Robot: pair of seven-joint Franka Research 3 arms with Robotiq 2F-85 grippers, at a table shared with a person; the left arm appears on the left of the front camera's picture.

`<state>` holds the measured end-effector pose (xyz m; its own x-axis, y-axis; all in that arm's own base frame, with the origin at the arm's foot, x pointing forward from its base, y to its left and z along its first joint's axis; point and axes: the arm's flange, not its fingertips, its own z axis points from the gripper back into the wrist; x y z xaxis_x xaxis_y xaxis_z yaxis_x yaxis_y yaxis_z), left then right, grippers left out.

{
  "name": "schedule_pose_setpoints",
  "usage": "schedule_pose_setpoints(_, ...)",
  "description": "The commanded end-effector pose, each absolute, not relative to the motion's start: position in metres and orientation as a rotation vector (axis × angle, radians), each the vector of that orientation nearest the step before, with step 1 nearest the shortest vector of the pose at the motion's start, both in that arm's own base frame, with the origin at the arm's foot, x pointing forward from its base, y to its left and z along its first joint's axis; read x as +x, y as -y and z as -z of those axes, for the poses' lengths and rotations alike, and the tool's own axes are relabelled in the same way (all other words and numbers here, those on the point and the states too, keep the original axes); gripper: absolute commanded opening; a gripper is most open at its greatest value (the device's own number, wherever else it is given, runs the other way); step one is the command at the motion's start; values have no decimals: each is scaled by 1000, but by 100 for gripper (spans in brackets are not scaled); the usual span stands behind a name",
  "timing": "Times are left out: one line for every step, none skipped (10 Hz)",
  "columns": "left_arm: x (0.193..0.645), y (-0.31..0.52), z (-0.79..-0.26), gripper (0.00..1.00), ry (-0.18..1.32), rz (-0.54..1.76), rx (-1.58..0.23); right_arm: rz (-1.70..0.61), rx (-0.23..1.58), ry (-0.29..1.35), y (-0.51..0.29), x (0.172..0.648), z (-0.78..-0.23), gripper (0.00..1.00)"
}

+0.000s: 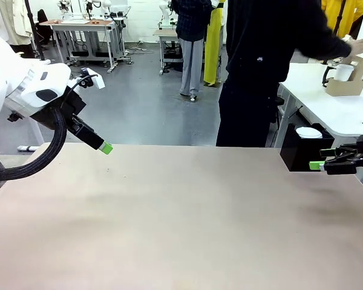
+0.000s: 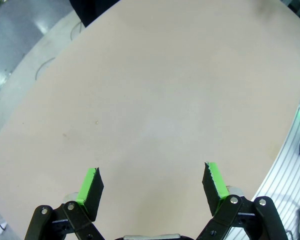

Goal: Pour a drink into a cup and package it in a carrier.
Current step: Insert the held 600 ml Paper Cup into the Cup Carrier.

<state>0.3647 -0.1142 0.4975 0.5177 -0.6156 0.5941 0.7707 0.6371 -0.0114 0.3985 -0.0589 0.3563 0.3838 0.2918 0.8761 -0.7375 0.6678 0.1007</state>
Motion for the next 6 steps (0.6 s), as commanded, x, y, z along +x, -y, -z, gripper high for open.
schedule_pose_setpoints(363, 114, -497, 100, 591, 833, -296, -706, 518, 974, 60, 399, -358, 100)
schedule_pose_setpoints(363, 114, -497, 100, 591, 833, -296, -706, 518, 974, 60, 399, -358, 100)
schedule_pose_setpoints(363, 114, -497, 100, 591, 833, -296, -706, 518, 974, 60, 399, -358, 100)
schedule_pose_setpoints(363, 114, -497, 100, 591, 833, -296, -706, 518, 974, 60, 399, -358, 100)
schedule_pose_setpoints(363, 114, -497, 100, 591, 833, -296, -706, 518, 974, 60, 399, -358, 100)
schedule_pose_setpoints(363, 114, -497, 100, 591, 833, -296, -706, 518, 974, 60, 399, -358, 100)
